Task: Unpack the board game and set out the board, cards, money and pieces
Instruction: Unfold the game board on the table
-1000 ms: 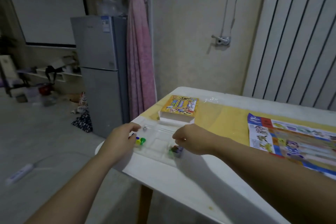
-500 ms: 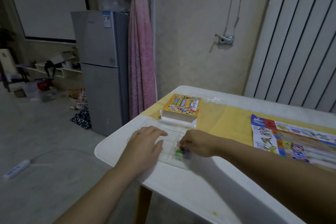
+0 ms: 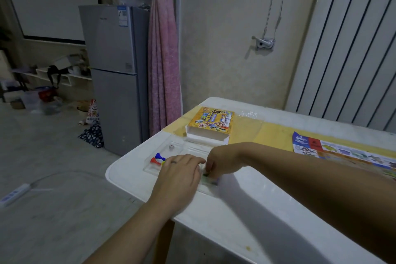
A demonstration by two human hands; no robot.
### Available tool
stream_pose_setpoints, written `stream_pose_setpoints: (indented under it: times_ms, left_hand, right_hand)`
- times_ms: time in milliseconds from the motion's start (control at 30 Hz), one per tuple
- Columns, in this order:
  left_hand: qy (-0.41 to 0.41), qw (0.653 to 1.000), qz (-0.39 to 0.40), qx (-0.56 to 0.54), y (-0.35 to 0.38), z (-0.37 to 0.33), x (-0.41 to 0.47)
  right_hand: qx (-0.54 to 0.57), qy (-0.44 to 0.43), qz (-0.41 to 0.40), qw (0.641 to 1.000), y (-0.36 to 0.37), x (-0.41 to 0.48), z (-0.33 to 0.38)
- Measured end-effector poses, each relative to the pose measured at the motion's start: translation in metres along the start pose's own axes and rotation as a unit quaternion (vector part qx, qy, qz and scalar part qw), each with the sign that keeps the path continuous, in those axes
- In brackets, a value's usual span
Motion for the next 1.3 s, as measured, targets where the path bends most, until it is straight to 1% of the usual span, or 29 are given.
stream_pose_setpoints:
  times_ms: [67,167,400,467,567,667,800,967,1100,1200,1300]
  left_hand:
    - [-0.005,1.0,0.011,-0.005,-0.002,-0.002,-0.001]
    - [-0.01,1.0,0.02,0.002,-0.004,-0.003,-0.002]
    - [-0.019,0.999,0.034,0.007,-0.005,-0.003,-0.003]
    - [-0.019,0.999,0.046,0.003,-0.005,-0.004,-0.003]
    - [-0.018,0.999,0.042,0.0,-0.006,-0.003,-0.004]
    - [-0.021,0.999,0.048,-0.007,-0.005,-0.003,-0.003]
    - [-0.019,0.999,0.035,-0.014,-0.004,-0.004,-0.003]
    - [-0.012,1.0,0.02,-0.014,-0.002,-0.003,-0.003]
    - [-0.025,0.999,0.032,-0.01,-0.003,-0.004,-0.002]
    - [-0.029,0.999,0.042,-0.004,-0.003,-0.004,-0.003]
    - [-0.027,0.999,0.043,-0.008,-0.004,-0.004,-0.003]
  right_hand:
    - [-0.02,-0.001,-0.005,1.0,0.0,0.003,0.001]
    - [-0.02,0.004,-0.011,1.0,0.001,0.005,0.003]
    - [0.016,-0.013,0.009,1.0,0.003,0.006,-0.003]
    - [0.039,-0.017,-0.002,0.999,0.003,0.004,-0.005]
    - [0.075,-0.019,-0.024,0.997,0.003,0.003,-0.007]
    - [0.08,-0.025,-0.032,0.996,0.003,0.004,-0.007]
    - [0.104,-0.027,-0.058,0.993,0.005,0.006,-0.011]
    - [0.179,-0.012,-0.128,0.975,0.009,0.001,-0.016]
    - [0.178,-0.026,-0.136,0.974,0.01,-0.001,-0.014]
    - [0.152,-0.031,-0.128,0.98,0.01,-0.002,-0.011]
    - [0.156,-0.037,-0.125,0.979,0.011,-0.003,-0.009]
Point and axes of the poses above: each hand's wrist, its own x-axis towards the middle knuckle, its own y-axis out of the palm, z = x × y, the point moved 1 cm from there along x, towards the middle knuckle, and after that the axes turned 4 degrees about -y, right-handed, at the moved point
